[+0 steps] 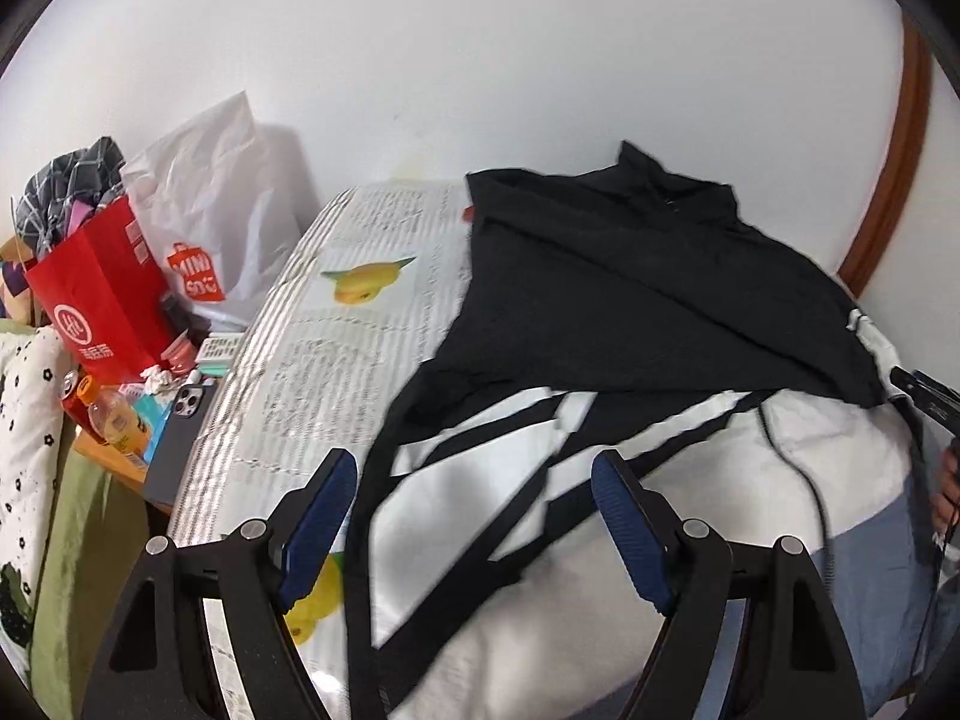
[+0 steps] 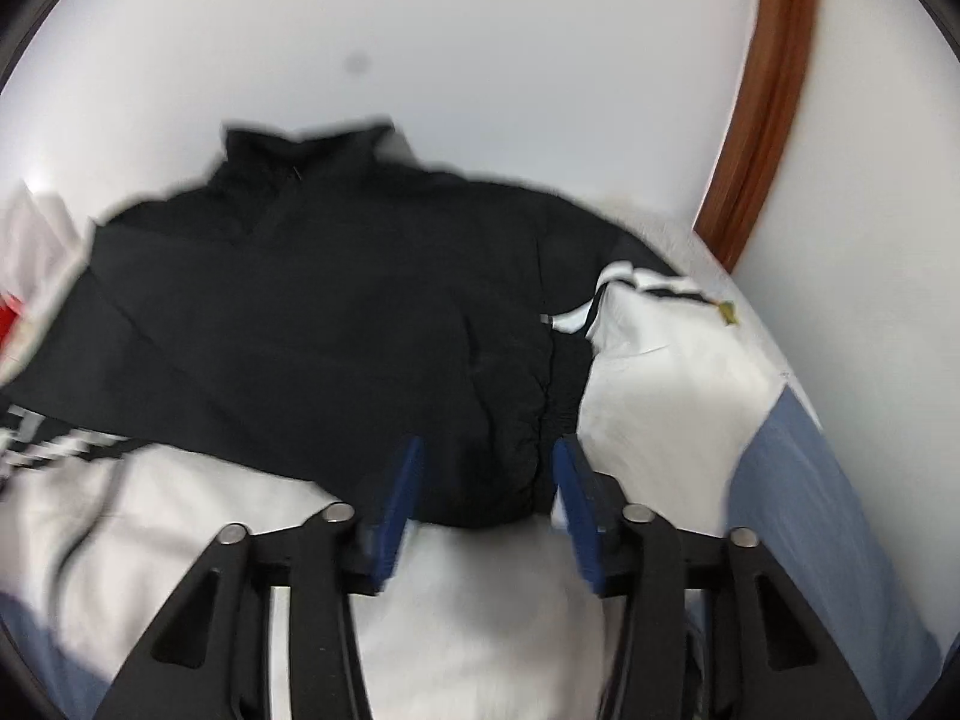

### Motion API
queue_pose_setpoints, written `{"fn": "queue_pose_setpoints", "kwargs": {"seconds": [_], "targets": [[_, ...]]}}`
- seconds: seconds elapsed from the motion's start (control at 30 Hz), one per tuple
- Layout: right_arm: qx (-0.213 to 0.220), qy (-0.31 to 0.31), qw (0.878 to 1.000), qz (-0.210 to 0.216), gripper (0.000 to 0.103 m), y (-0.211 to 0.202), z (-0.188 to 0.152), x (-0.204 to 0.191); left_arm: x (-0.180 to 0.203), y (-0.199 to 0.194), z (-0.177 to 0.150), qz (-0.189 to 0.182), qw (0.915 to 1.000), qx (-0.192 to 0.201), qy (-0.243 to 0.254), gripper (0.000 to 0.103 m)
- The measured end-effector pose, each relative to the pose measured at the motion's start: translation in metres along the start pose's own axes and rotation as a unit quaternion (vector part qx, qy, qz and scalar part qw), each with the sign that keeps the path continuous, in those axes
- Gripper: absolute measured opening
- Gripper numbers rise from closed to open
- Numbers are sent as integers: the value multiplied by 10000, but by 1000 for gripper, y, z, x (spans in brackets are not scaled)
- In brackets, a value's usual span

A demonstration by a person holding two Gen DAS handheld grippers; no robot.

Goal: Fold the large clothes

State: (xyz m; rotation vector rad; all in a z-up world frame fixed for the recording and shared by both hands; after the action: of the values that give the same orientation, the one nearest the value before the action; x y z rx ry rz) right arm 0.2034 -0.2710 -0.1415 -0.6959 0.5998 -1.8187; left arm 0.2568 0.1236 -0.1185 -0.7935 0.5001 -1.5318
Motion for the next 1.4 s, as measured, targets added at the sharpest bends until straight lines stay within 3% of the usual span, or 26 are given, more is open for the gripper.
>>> {"fn": "queue_pose_setpoints", "kwargs": {"seconds": [0.03, 0.2, 0.3, 0.43, 0.57, 0.7, 1.0, 1.07, 1.13, 1.17, 1.2, 1.27, 1.4], "targets": [[73, 80, 9999, -44, 77, -12, -2, 7, 3, -3, 0, -32, 10000, 28, 5, 79], [244, 328, 9984, -383, 79, -61, -25, 62, 27, -20, -2, -297, 9995, 127, 74, 79], [-6, 305, 9946, -992, 79, -75, -57, 110, 42, -27, -5, -437, 9987, 141, 200, 79], [-453, 348, 9886, -1392, 79, -74, -106, 158, 61, -33, -12, -424, 9983, 140, 372, 79], [-871, 329, 9846, -1482, 79, -73, -159, 190, 77, -36, -17, -538, 9976, 94, 423, 79], [-1031, 277, 9817, -1580, 79, -68, -189, 208, 88, -40, -22, -437, 9973, 48, 581, 79], [-958, 601, 9825, -1483, 77, -57, -205, 226, 79, -40, -35, -166, 9989, -115, 416, 79], [-905, 658, 9839, -1393, 66, -53, -203, 228, 74, -40, -39, -85, 9990, -142, 409, 79], [-884, 654, 9865, -1215, 37, -52, -200, 227, 68, -38, -44, 1, 9990, -191, 394, 79], [-886, 615, 9875, -1150, 27, -51, -198, 224, 64, -37, -45, 49, 9990, -218, 380, 79], [-908, 522, 9870, -1222, 10, -46, -194, 221, 58, -35, -48, 113, 9990, -254, 357, 79], [-914, 369, 9834, -1525, 6, -43, -190, 218, 50, -32, -51, 189, 9989, -314, 308, 79], [-707, 593, 9811, -1699, 2, -57, -173, 221, 29, -27, -55, 285, 9986, -380, 219, 79]]}}
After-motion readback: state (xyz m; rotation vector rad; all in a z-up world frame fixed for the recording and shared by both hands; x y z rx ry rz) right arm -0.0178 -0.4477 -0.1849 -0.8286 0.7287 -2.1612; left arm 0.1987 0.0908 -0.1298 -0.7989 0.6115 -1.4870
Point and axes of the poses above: each gripper's, at about its wrist camera, not at the fingertips, and y roughly the way its jaws point, x to its right, z to its top, the point moved 3 cm from there along y, roughly the way its jaws point, and after that the axes turned 11 degrees about -z, right-handed, at the moved point
